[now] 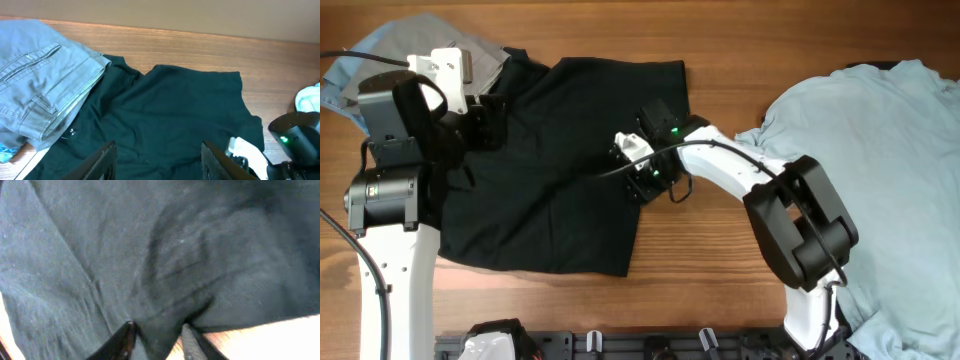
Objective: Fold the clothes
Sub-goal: 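Spread the shorts flat with both grippers pulling outward, then release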
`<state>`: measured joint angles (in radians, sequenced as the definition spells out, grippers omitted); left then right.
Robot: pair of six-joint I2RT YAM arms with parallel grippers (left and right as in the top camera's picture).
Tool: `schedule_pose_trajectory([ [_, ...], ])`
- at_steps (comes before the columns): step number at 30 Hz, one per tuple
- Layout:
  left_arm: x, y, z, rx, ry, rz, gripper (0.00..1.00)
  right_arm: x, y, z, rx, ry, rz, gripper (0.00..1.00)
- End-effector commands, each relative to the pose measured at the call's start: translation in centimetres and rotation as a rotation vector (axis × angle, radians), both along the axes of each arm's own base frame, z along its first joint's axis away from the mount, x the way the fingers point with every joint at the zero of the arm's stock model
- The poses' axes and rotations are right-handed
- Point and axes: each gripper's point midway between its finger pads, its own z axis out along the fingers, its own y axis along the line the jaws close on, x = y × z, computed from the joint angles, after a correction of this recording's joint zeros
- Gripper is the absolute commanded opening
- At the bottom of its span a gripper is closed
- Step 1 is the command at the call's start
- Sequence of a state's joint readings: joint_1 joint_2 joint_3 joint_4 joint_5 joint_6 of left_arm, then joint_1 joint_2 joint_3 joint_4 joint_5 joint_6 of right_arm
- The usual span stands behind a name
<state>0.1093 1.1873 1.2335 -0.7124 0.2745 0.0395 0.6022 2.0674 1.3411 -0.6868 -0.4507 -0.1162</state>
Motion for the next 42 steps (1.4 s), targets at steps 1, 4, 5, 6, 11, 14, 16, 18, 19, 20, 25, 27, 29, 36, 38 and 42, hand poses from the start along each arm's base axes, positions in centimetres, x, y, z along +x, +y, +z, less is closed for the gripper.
schedule_pose_trajectory([
  [1, -0.1, 0.1, 0.2, 0.009, -0.008, 0.003, 0.53, 1.2, -4.2, -3.3, -0.282, -0.012, -0.261, 0.04],
  [4, -0.3, 0.1, 0.5, 0.010, -0.015, 0.003, 0.53, 2.2, -12.5, -2.8, -0.628, -0.079, -0.511, 0.04],
  [5, -0.3, 0.1, 0.5, 0.010, -0.017, 0.003, 0.54, 2.0, -14.8, -2.2, -0.703, -0.076, -0.526, 0.04],
  [6, -0.4, 0.1, 0.6, 0.010, -0.020, 0.003, 0.54, 1.4, -18.0, -1.3, -0.812, -0.063, -0.539, 0.04],
  [11, -0.4, 0.1, 0.3, 0.009, -0.008, 0.003, 0.55, -0.3, -24.5, 0.7, -0.993, 0.032, -0.624, 0.04],
  [14, 0.1, -0.2, -1.4, 0.007, 0.045, -0.009, 0.46, 0.8, -25.0, 1.2, -0.953, 0.002, -0.660, 0.04],
  [16, 1.0, -0.8, -3.6, 0.022, 0.106, -0.048, 0.37, 1.5, -24.5, 1.7, -0.905, -0.024, -0.680, 0.04],
  [18, 2.6, -2.1, -7.6, 0.039, 0.200, -0.110, 0.16, 2.2, -23.1, 2.3, -0.805, -0.031, -0.692, 0.04],
  [19, 3.3, -2.8, -9.6, 0.051, 0.244, -0.144, 0.05, 2.4, -22.7, 2.9, -0.771, -0.039, -0.704, 0.04],
  [20, 4.3, -3.4, -12.2, 0.050, 0.294, -0.164, 0.04, 2.5, -22.4, 3.8, -0.739, -0.051, -0.715, 0.04],
  [25, 7.9, -3.5, -22.0, 0.058, 0.415, -0.164, 0.04, 2.6, -22.1, 7.5, -0.658, -0.117, -0.748, 0.04],
  [27, 8.6, -3.1, -24.8, 0.076, 0.441, -0.148, 0.04, 1.8, -22.0, 7.4, -0.659, -0.080, -0.733, 0.04],
  [29, 9.2, -2.2, -27.3, 0.115, 0.463, -0.116, 0.04, 0.8, -22.0, 6.9, -0.669, -0.043, -0.722, 0.04],
  [36, 12.4, 4.5, -27.3, 0.196, 0.363, 0.159, 0.04, -1.4, -24.3, 4.2, -0.714, 0.040, -0.778, 0.67],
  [38, 12.9, 5.2, -26.6, 0.118, 0.347, 0.168, 0.04, -1.6, -24.3, 4.1, -0.648, 0.104, -0.789, 0.69],
  [42, 13.2, 2.8, -20.8, -0.003, 0.252, 0.063, 0.14, -0.5, -22.4, 4.1, -0.402, 0.198, -0.795, 0.67],
])
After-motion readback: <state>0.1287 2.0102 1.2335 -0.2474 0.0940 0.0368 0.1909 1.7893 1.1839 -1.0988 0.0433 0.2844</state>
